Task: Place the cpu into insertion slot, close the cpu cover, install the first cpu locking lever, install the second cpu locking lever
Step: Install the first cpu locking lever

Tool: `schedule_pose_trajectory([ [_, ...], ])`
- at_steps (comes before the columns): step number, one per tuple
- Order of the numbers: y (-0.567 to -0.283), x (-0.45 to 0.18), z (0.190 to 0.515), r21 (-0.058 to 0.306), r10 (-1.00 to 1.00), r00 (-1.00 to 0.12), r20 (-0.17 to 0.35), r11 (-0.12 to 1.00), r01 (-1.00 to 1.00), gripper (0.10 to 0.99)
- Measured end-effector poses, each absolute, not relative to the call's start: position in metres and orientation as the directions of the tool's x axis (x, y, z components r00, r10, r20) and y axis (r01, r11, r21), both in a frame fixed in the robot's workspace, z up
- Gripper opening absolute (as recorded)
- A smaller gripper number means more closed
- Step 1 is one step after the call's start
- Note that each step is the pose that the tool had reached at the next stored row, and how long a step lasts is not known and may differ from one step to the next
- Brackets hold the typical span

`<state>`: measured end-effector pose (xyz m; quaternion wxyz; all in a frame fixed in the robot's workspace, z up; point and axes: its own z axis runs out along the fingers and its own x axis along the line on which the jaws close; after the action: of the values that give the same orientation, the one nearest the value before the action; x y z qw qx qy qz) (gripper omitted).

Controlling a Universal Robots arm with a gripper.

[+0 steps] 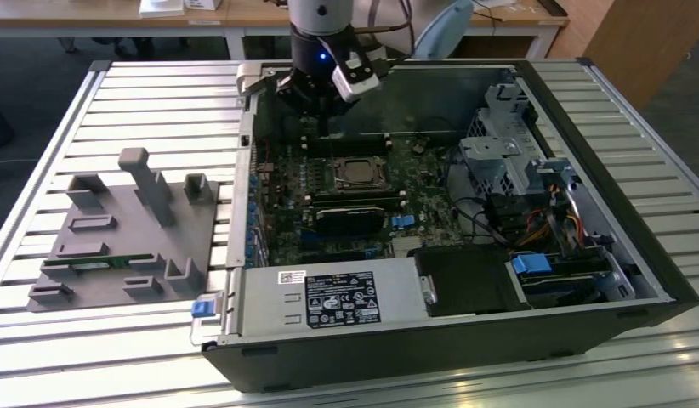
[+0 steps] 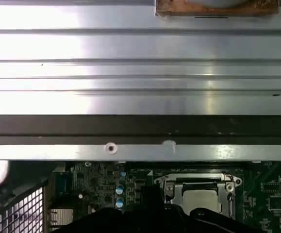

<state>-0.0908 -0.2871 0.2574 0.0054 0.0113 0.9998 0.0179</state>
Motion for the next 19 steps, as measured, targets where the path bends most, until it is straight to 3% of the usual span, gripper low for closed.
schedule_pose_trajectory([
  [15, -0.286, -0.049, 0.248, 0.038, 0.023, -1.0, -0.007, 0.999, 0.022, 0.106],
  [19, -0.285, -0.049, 0.247, 0.07, 0.013, -1.0, -0.011, 0.997, 0.012, 0.106],
])
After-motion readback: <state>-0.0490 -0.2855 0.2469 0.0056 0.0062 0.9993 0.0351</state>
